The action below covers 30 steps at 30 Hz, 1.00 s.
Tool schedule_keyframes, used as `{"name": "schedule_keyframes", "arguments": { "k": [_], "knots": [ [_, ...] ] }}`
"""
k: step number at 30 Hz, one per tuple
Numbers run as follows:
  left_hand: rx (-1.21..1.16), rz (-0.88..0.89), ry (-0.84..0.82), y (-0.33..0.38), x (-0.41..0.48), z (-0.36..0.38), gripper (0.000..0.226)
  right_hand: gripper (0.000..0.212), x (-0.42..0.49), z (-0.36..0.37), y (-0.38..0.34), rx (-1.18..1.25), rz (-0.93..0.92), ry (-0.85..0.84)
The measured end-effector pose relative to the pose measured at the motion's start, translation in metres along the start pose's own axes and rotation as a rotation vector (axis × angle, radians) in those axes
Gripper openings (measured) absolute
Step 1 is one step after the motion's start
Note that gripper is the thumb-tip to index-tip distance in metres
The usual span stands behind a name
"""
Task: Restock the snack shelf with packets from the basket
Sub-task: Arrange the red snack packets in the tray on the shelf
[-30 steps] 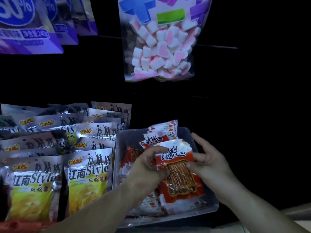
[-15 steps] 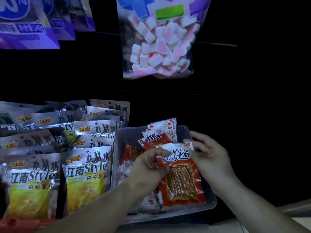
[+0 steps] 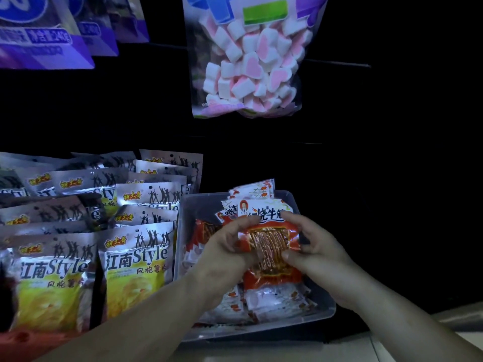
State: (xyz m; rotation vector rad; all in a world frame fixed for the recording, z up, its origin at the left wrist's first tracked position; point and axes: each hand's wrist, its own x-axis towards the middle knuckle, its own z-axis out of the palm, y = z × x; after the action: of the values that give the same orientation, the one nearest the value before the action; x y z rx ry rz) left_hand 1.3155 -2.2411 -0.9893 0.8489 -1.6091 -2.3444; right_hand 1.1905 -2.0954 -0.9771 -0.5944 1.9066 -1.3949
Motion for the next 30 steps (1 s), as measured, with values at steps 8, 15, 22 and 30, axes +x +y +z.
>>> {"name": "schedule_keyframes", "arguments": {
  "k": [8, 15, 22, 30],
  "knots": [
    [0.063, 0.003, -0.084, -0.003, -0.004, -0.005, 0.085, 0.079, 0.001, -0.001, 0.000, 0.014, -0.028, 0.047],
    [0.161, 0.047, -0.082, -0.005, -0.003, -0.006, 0.092, 0.058, -0.002, -0.015, -0.006, 0.025, -0.018, -0.043],
    [0.630, 0.365, 0.165, -0.001, -0.003, 0.000, 0.058, 0.065, -0.008, -0.002, -0.006, -0.058, -0.160, 0.135],
    [0.003, -0.002, -0.009, 0.006, -0.011, 0.010, 0.029, 0.059, -0.009, 0.001, -0.015, -0.209, -0.246, 0.250]
  ]
}}
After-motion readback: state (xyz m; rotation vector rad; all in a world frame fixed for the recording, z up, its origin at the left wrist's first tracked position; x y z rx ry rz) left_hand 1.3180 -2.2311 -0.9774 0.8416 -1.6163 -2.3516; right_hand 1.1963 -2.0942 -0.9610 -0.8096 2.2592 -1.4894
